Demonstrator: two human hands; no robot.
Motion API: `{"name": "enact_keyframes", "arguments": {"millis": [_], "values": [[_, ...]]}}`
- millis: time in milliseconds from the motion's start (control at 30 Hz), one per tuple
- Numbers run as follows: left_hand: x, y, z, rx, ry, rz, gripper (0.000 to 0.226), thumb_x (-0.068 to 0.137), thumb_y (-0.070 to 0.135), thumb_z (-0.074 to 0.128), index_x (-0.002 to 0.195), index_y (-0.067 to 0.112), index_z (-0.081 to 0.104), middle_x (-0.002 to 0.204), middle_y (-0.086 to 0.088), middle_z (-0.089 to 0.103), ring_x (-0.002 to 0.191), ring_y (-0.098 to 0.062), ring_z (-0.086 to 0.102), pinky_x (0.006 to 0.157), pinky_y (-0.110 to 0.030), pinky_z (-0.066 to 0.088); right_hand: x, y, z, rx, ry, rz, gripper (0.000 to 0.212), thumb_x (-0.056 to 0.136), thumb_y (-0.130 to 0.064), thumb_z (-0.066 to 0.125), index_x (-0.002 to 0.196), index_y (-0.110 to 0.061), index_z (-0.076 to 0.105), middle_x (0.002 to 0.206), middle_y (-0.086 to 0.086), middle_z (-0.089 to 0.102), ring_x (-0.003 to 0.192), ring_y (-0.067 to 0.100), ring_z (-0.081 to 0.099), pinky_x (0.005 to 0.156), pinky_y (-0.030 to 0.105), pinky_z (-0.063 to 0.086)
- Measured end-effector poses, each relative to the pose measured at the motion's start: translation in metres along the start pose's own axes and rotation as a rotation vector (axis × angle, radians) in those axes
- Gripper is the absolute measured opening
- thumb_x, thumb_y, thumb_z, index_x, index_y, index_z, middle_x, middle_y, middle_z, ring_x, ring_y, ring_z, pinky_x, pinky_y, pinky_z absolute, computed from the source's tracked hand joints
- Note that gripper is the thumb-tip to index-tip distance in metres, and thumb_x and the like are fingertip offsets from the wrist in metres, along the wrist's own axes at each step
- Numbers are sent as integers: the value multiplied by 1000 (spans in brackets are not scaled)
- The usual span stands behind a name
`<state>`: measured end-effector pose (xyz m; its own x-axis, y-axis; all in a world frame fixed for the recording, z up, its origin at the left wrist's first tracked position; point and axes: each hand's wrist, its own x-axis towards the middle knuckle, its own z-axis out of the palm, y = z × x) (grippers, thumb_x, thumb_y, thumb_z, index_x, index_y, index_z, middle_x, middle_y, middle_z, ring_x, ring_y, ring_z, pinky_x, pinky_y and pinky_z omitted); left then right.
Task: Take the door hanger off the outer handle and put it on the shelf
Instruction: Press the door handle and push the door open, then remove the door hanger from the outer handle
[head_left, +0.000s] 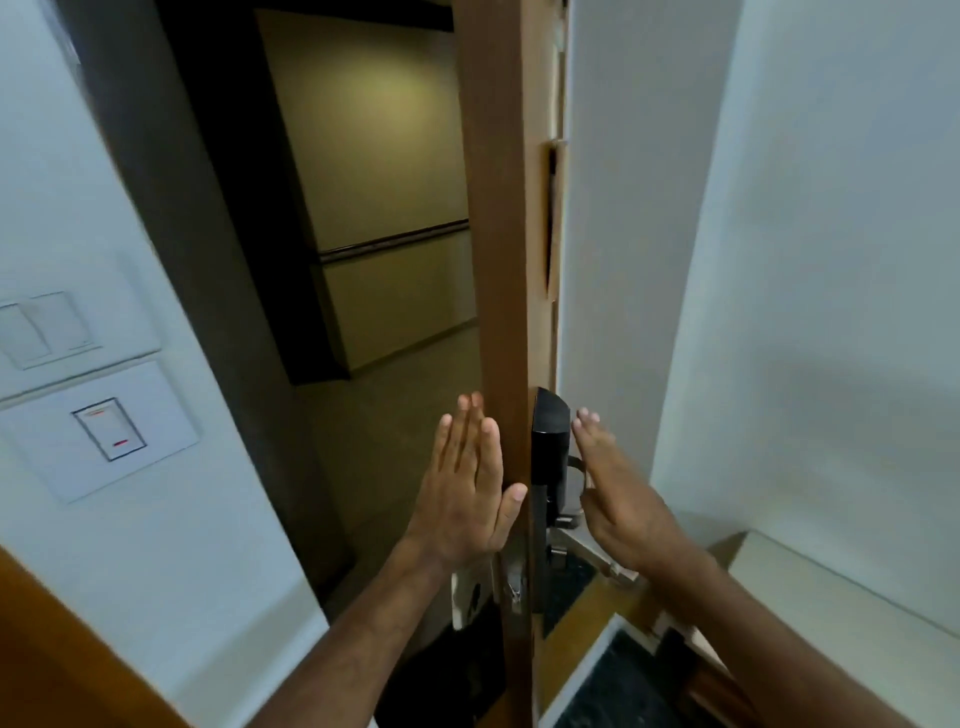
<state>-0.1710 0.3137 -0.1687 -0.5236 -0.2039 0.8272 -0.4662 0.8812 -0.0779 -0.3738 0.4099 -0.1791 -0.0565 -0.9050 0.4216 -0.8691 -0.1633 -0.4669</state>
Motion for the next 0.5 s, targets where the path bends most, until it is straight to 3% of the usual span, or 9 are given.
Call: {"name": "enact_keyframes", "arguments": {"millis": [100,200,267,333,433,500], "values": [[13,28,17,-87,15,95,76,106,39,25,156,8,-22,167,-9,-28,156,-28,-15,127,-45,-3,-6,-21,-38,44,227,-57,63,106,-30,34,163,-21,7,172,-1,0,156,3,-4,126,32,4],[17,48,34,-151,-29,200,85,101,34,40,157,9,-19,168,-7,-26,157,-25,-13,127,-42,-4,-10,-27,-70,6,351,-137,62,107,-31,31,161,-8,11,171,12,10,159,19,5,129,43,11],[13,57,47,-154,-108,215,80,102,36,35,159,9,-14,170,-8,-21,157,-24,-10,127,-41,-5,-14,-21,-90,-32,416,-131,64,108,-37,28,160,-4,11,170,17,13,159,24,9,128,51,17],[7,63,60,-188,-204,122,73,104,37,27,159,9,-11,170,-12,-11,157,-23,-9,127,-39,-7,-19,-8,-107,-72,439,-130,68,107,-45,26,161,-5,12,170,20,16,158,28,15,126,56,21],[1,66,82,-255,-314,-178,75,101,36,31,158,8,-8,168,-18,-2,157,-22,-13,126,-35,-10,-20,8,-126,-16,439,-111,78,101,-50,36,159,-1,18,163,22,32,150,35,33,118,60,34],[-2,68,99,-290,-376,-367,74,101,37,32,158,6,-4,169,-17,-1,157,-23,-10,127,-39,-3,-22,19,-134,28,495,-93,83,96,-51,45,158,-3,17,158,19,38,144,36,39,114,60,37]]}}
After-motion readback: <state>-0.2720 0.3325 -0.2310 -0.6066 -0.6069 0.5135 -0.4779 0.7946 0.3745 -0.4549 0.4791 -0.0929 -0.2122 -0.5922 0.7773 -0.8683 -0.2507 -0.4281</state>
